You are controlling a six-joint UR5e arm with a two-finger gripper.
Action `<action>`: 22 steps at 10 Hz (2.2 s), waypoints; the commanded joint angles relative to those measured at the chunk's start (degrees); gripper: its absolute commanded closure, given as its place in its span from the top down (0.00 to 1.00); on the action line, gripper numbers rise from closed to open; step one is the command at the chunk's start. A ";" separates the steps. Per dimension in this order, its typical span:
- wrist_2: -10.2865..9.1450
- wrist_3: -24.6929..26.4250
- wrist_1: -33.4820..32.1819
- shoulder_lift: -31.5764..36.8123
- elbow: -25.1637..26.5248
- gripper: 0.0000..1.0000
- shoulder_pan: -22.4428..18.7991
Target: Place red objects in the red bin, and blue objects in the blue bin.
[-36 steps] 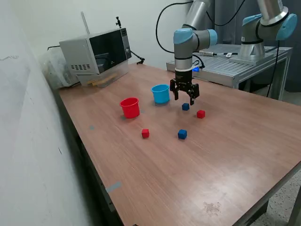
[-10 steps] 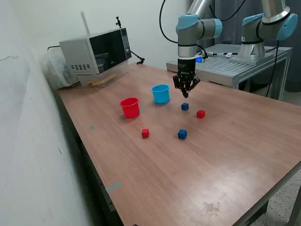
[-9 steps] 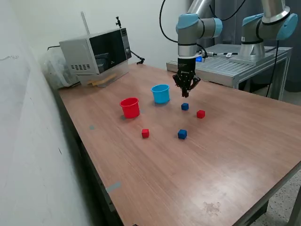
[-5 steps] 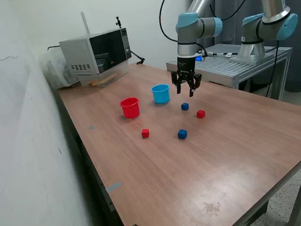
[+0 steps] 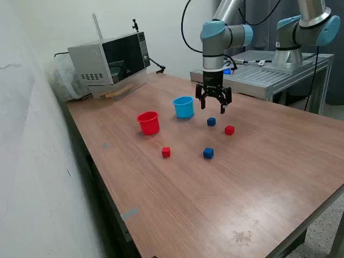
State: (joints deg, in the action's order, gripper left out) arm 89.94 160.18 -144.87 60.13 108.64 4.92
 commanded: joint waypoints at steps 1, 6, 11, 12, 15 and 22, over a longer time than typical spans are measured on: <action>-0.29 -0.13 -0.24 -1.86 -0.09 1.00 0.00; -0.29 -0.84 -0.33 -2.83 -0.35 1.00 0.09; -0.29 -0.84 -0.33 -3.53 -2.20 1.00 0.70; -0.29 -0.84 -0.33 -3.53 -2.29 1.00 1.14; -0.29 -0.84 -0.33 -4.59 -2.47 1.00 2.72; -0.29 -0.84 -0.42 -4.41 -2.12 1.00 2.90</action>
State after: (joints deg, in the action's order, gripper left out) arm 89.65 159.35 -145.24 55.64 106.31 7.82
